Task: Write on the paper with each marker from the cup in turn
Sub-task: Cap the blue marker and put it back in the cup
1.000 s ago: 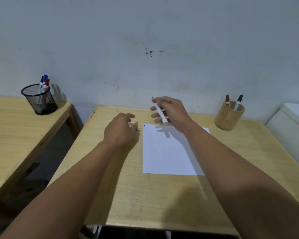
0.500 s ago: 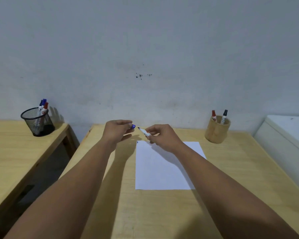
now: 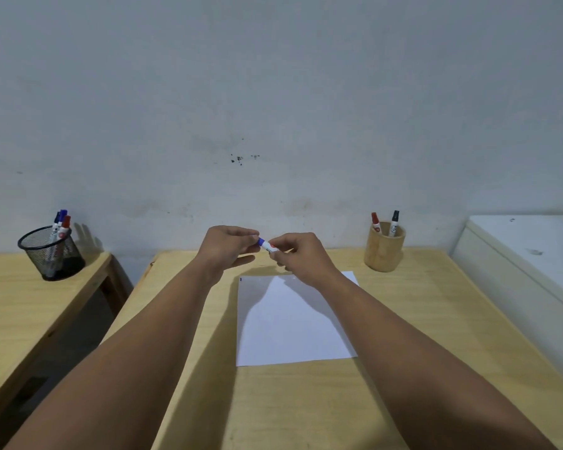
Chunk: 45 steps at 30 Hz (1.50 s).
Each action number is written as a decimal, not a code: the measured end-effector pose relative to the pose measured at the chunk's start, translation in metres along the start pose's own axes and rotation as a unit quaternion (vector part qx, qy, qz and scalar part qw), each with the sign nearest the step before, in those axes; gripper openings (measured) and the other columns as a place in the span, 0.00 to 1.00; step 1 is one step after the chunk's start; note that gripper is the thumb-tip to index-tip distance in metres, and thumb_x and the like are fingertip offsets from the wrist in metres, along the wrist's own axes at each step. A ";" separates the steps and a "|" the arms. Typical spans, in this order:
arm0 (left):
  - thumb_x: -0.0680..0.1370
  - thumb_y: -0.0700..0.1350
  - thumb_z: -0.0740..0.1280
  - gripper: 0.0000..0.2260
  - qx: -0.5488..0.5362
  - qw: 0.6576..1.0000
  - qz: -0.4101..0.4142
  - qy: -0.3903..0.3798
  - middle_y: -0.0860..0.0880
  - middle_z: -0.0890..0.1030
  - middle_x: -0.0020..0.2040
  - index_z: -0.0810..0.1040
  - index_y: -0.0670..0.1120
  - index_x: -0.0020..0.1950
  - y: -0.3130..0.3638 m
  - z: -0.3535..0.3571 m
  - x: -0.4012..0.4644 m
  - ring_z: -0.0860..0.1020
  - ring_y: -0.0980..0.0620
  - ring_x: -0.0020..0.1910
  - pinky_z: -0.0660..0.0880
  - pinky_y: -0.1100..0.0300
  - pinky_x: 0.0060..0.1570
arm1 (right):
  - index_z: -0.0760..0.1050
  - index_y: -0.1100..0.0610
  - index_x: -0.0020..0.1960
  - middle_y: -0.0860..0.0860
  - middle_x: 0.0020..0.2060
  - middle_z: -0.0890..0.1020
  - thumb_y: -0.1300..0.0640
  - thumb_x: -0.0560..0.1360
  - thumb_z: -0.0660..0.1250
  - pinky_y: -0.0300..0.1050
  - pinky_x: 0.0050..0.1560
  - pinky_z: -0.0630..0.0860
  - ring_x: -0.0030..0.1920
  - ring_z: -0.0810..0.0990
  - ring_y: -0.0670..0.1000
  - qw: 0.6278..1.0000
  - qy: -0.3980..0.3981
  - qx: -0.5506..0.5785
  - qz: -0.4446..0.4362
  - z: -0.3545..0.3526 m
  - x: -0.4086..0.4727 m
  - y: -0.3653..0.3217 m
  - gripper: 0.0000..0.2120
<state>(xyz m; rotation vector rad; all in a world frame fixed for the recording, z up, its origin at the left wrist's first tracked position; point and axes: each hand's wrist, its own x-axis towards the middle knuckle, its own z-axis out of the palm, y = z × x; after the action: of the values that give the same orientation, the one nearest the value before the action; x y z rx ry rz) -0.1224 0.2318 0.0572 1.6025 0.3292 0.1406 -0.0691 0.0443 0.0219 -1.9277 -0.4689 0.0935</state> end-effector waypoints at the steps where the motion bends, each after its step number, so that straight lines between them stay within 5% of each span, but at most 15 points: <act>1: 0.79 0.37 0.73 0.06 -0.005 1.000 -0.002 -0.004 0.44 0.87 0.42 0.86 0.39 0.54 0.003 0.005 0.001 0.88 0.45 0.52 0.85 0.50 0.53 | 0.88 0.57 0.59 0.52 0.48 0.88 0.62 0.79 0.75 0.35 0.42 0.76 0.40 0.83 0.46 1.000 0.009 0.000 -0.004 -0.004 -0.002 0.000 0.10; 7: 0.80 0.36 0.72 0.04 -0.008 0.999 -0.011 -0.039 0.39 0.88 0.46 0.85 0.37 0.53 0.020 0.059 0.003 0.87 0.46 0.48 0.85 0.51 0.49 | 0.88 0.57 0.59 0.55 0.50 0.89 0.62 0.80 0.75 0.29 0.38 0.75 0.37 0.83 0.47 0.999 0.050 -0.013 -0.006 -0.051 -0.014 0.009 0.09; 10: 0.81 0.38 0.70 0.07 0.053 0.996 0.012 -0.077 0.42 0.87 0.53 0.84 0.40 0.58 0.029 0.097 0.009 0.86 0.49 0.52 0.85 0.50 0.49 | 0.86 0.56 0.62 0.49 0.47 0.86 0.63 0.79 0.75 0.36 0.42 0.78 0.38 0.83 0.47 0.997 0.050 -0.051 0.005 -0.091 -0.014 0.015 0.12; 12: 0.81 0.40 0.67 0.13 0.077 0.992 0.034 -0.095 0.47 0.83 0.56 0.81 0.45 0.65 0.034 0.129 0.016 0.83 0.50 0.54 0.84 0.49 0.54 | 0.85 0.54 0.64 0.45 0.46 0.84 0.63 0.80 0.74 0.44 0.48 0.79 0.41 0.84 0.50 0.994 0.067 -0.087 -0.004 -0.124 -0.008 0.014 0.14; 15: 0.79 0.43 0.67 0.20 0.116 0.985 0.069 -0.103 0.48 0.82 0.58 0.77 0.48 0.72 0.030 0.175 0.032 0.80 0.51 0.53 0.81 0.50 0.59 | 0.85 0.46 0.51 0.45 0.43 0.85 0.62 0.80 0.74 0.49 0.53 0.83 0.43 0.84 0.51 0.985 0.151 -0.077 -0.012 -0.176 0.005 0.007 0.10; 19: 0.75 0.53 0.76 0.35 0.246 0.957 0.098 -0.115 0.45 0.78 0.71 0.69 0.46 0.80 0.007 0.226 0.058 0.79 0.47 0.66 0.75 0.53 0.64 | 0.81 0.46 0.49 0.47 0.41 0.87 0.59 0.78 0.77 0.33 0.48 0.78 0.43 0.86 0.48 0.963 0.265 -0.045 -0.013 -0.240 0.022 0.005 0.09; 22: 0.71 0.57 0.80 0.44 0.284 0.946 0.093 -0.125 0.45 0.75 0.74 0.65 0.46 0.82 -0.011 0.253 0.072 0.75 0.47 0.71 0.72 0.55 0.64 | 0.79 0.48 0.49 0.51 0.41 0.89 0.59 0.78 0.77 0.33 0.43 0.75 0.42 0.87 0.49 0.956 0.288 -0.048 0.000 -0.259 0.031 0.017 0.09; 28: 0.65 0.57 0.84 0.31 0.292 0.942 0.111 -0.124 0.53 0.86 0.57 0.80 0.51 0.65 -0.036 0.274 0.088 0.83 0.50 0.57 0.80 0.51 0.57 | 0.81 0.51 0.53 0.44 0.41 0.85 0.57 0.77 0.79 0.31 0.45 0.75 0.43 0.85 0.42 0.959 0.268 -0.087 0.029 -0.243 0.038 0.060 0.09; 33: 0.65 0.58 0.83 0.31 0.283 0.943 0.133 -0.110 0.57 0.84 0.52 0.80 0.51 0.64 -0.041 0.274 0.085 0.84 0.51 0.53 0.81 0.49 0.55 | 0.84 0.53 0.56 0.47 0.43 0.86 0.56 0.75 0.81 0.48 0.54 0.84 0.47 0.87 0.50 0.959 0.241 -0.136 0.056 -0.223 0.036 0.082 0.12; 41: 0.66 0.57 0.82 0.33 0.280 0.944 0.140 -0.107 0.53 0.86 0.58 0.79 0.52 0.68 -0.041 0.274 0.083 0.84 0.51 0.54 0.82 0.47 0.56 | 0.79 0.50 0.68 0.46 0.46 0.77 0.55 0.77 0.75 0.45 0.46 0.73 0.47 0.79 0.50 0.933 0.275 -0.234 0.015 -0.216 0.040 0.068 0.19; 43: 0.66 0.59 0.82 0.32 0.286 0.942 0.142 -0.102 0.54 0.86 0.59 0.79 0.53 0.67 -0.043 0.274 0.082 0.84 0.52 0.56 0.82 0.47 0.55 | 0.83 0.51 0.64 0.45 0.42 0.80 0.54 0.79 0.73 0.46 0.48 0.77 0.48 0.82 0.51 0.933 0.244 -0.265 0.013 -0.212 0.045 0.058 0.13; 45: 0.65 0.60 0.81 0.32 0.294 0.939 0.144 -0.101 0.55 0.86 0.59 0.79 0.53 0.67 -0.044 0.274 0.081 0.84 0.51 0.56 0.82 0.46 0.54 | 0.85 0.52 0.64 0.49 0.50 0.87 0.50 0.81 0.71 0.49 0.54 0.81 0.56 0.85 0.53 0.927 0.191 -0.322 0.032 -0.205 0.050 0.050 0.13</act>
<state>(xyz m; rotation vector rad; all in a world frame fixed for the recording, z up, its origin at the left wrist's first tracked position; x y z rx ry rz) 0.0287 -0.0052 -0.0126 2.2366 -0.0391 0.1046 0.0484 -0.1328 0.0661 -2.5270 -0.1757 -0.4424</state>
